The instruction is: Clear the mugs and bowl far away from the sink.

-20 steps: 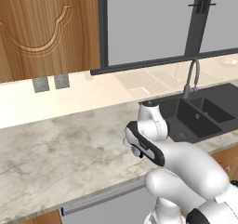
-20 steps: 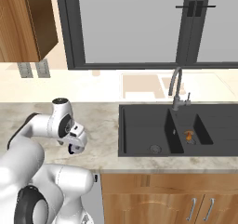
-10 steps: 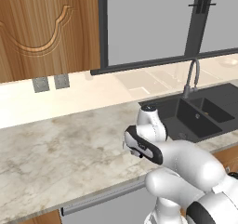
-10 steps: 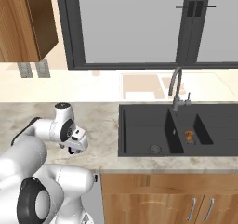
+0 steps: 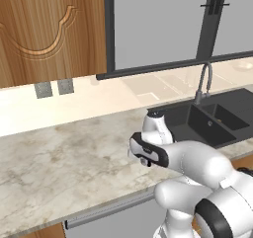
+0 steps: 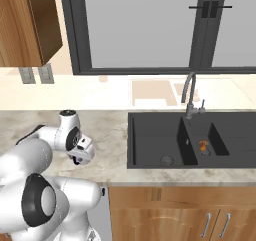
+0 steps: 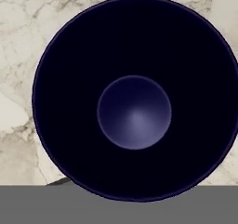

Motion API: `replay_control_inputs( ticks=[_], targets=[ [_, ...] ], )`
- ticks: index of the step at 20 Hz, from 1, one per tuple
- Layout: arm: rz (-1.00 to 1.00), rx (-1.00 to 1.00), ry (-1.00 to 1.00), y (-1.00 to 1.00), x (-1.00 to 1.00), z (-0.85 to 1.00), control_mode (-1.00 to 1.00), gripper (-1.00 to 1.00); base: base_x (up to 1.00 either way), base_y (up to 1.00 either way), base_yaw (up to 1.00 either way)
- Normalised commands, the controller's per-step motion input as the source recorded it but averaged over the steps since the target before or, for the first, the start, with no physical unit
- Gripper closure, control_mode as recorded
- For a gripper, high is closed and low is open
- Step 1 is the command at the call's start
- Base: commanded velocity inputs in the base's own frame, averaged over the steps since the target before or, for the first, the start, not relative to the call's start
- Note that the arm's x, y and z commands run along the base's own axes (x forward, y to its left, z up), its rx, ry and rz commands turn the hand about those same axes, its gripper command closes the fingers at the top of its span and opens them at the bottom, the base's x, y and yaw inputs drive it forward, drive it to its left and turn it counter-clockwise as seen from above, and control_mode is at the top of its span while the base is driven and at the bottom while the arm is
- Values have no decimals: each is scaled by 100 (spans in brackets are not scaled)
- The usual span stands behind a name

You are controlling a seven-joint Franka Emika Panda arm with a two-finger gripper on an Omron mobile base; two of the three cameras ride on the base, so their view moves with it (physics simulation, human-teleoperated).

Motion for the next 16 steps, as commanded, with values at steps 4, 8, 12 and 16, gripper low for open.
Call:
replay_control_inputs(
  ticks=[4,8,12,16],
  targets=[
    [0,0,0,0,0,-12,-100,100,0,0,0],
    [0,2,0,-12,0,-4,-100,100,0,0,0],
    [-5,5,-3,-48,-6,9,-100,100,0,0,0],
    [-6,1,-25,-39,0,52,-100,100,0,0,0]
  ],
)
